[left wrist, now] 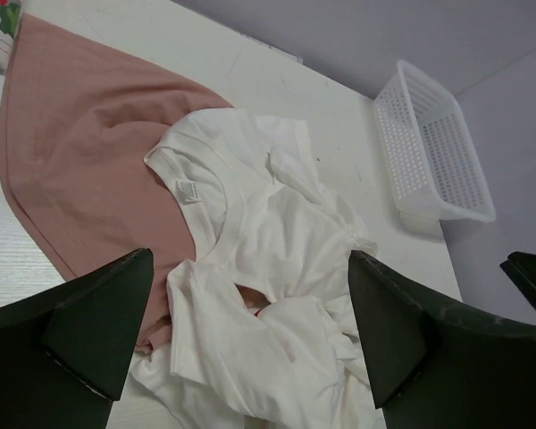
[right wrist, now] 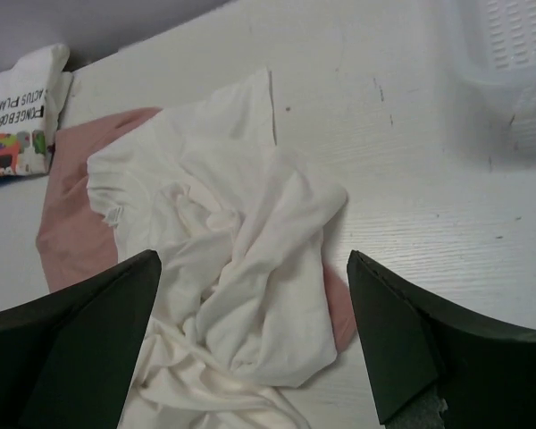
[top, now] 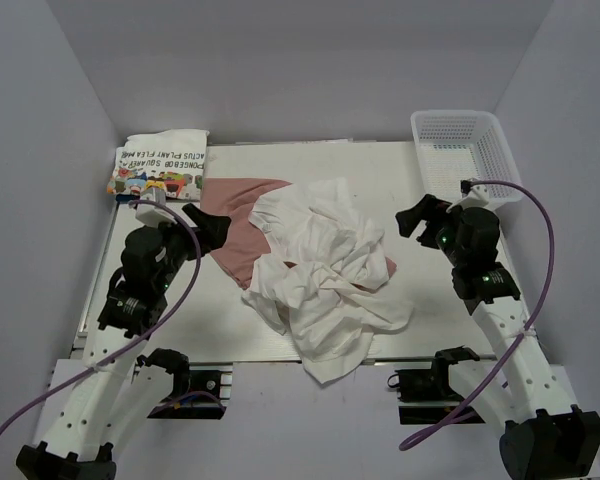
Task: Fold and stack the t-shirts
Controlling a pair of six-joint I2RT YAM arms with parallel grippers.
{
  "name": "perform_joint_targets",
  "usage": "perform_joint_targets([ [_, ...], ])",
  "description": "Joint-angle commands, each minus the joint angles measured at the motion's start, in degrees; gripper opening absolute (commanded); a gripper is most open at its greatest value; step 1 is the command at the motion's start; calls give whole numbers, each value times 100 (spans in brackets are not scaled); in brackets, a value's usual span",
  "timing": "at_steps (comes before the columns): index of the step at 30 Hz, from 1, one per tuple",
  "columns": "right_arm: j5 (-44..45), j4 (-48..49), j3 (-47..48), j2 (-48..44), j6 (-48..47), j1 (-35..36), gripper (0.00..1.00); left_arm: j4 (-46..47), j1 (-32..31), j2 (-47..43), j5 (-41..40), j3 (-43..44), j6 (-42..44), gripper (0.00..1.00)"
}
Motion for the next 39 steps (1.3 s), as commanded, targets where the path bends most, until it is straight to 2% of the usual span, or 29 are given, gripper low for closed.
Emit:
perform_joint_targets([
  [1, -498, -441, 308, -68, 198, -13, 90, -447, 25, -209, -258, 217, -207, 100],
  [6, -50, -723, 222, -77, 480, 4, 90, -448, 25, -394, -311, -2, -259, 100],
  [8, -504, -512, 177, -51, 270, 22, 90, -273, 25, -455, -23, -3, -207, 100],
  [9, -1194, -512, 246, 141, 191, 65, 90, -220, 25, -455, 83, -63, -207, 100],
  [10, -1479, -512, 334, 212, 42, 127, 90, -219, 25, -525, 162, -64, -154, 100],
  [13, -1667, -783, 615, 617, -152, 723, 90, -149, 25, -587, 59, -187, -215, 100],
  [14, -1467, -863, 660, 800, -248, 1430, 90, -149, 25, -587, 58, -187, -215, 100],
  [17, -896, -1082, 783, 1239, -345, 2321, 90, -149, 25, -587, 5, -240, -215, 100],
  [18, -545, -1370, 827, 1346, -398, 3316, 90, -149, 25, -587, 57, -240, -215, 100],
  [22, 528, -1865, 889, 1943, -329, 5053, 90, -263, 25, -534, -126, -178, -215, 100],
  [26, 881, -1717, 617, 2644, -223, 5567, 90, -263, 25, -534, -180, -240, -268, 100],
  [31, 2154, -1041, 467, 3621, 181, 5989, 90, -316, 25, -429, -232, -240, -268, 100],
  [34, 2445, -101, 292, 3825, -10, 6077, 89, -316, 25, -429, -372, -240, -321, 100],
  [35, 2490, 319, 247, 3973, -73, 6060, 85, -368, 25, -429, -373, -240, -321, 100],
  [36, 2612, 506, 299, 4018, -91, 6077, 57, -369, 25, -429, -434, -240, -321, 100],
  [38, 2780, 691, 378, 4150, -82, 6051, 30, -430, 25, -429, -487, -240, -374, 100],
  [39, 3067, 457, 466, 4185, 5, 6042, 8, -430, 25, -429, -487, -240, -374, 100],
])
